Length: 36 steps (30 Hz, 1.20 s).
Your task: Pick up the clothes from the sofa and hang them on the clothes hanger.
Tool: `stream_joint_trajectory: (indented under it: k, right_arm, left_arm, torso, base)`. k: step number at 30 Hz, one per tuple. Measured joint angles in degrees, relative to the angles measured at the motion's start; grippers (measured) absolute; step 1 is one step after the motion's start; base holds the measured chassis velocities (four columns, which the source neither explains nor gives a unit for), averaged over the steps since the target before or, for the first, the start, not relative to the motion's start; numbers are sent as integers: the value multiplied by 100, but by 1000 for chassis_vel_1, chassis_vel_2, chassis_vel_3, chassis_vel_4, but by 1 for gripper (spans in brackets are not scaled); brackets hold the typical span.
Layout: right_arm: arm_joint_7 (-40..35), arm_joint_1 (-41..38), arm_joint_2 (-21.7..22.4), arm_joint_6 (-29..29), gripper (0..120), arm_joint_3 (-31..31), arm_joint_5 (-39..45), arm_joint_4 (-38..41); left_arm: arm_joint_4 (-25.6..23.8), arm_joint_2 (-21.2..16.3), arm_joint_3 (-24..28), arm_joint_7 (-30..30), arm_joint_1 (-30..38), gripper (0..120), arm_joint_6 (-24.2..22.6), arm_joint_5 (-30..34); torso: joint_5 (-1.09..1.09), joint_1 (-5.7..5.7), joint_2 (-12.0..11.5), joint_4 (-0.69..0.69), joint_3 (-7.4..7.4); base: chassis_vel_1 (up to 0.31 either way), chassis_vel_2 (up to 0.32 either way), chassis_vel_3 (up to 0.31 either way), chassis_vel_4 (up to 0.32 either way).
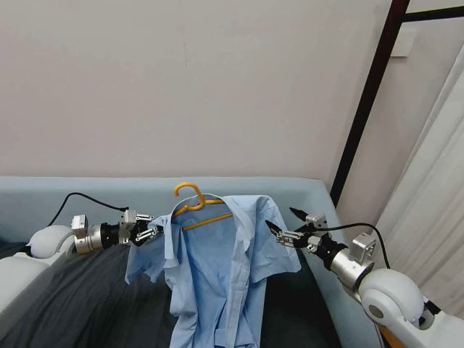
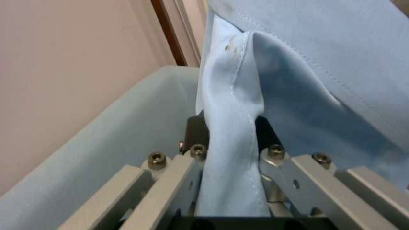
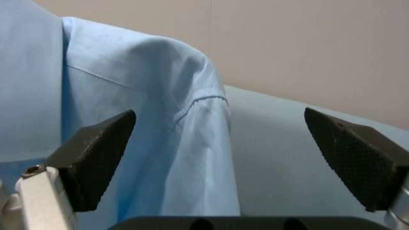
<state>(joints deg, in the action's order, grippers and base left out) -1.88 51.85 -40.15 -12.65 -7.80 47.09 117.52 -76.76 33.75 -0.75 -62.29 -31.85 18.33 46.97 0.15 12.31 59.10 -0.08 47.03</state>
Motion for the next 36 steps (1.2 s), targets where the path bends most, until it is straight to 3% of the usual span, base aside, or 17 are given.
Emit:
stream_joint_trajectory:
  k: [12,22,28,32,34,36]
  right_arm:
    - [244,-4,33,-78,97,159,-461,-129]
    - [469,26,71,-42,57,95,-435,-127]
    - [637,27,119,31,42,64,-286,-139]
    - [1215,-16,153,191,19,-28,-179,-290]
    - [1339,-31,158,226,16,-57,-133,-323]
    - [1748,-137,176,368,6,-128,139,-451]
  left_arm:
    - [-82,56,81,-3,167,7,-8,100]
    - [-85,44,95,7,149,7,-7,105]
    - [-69,59,103,12,149,7,-6,97]
    - [-61,88,105,14,142,7,-3,88]
    - [-58,95,105,14,138,7,-2,87]
    - [-45,123,105,1,129,7,1,84]
  torso:
    - [1,0,0,-1,0]
    - [1,0,0,-1,0]
    - [0,0,0,-1,0]
    - [1,0,0,-1,0]
    - [1,0,0,-1,0]
    - [1,0,0,-2,0]
  base:
    - [0,0,0,0]
    - [0,0,0,0]
    - [0,0,0,0]
    - [0,0,0,0]
    - [0,0,0,0]
    - [0,0,0,0]
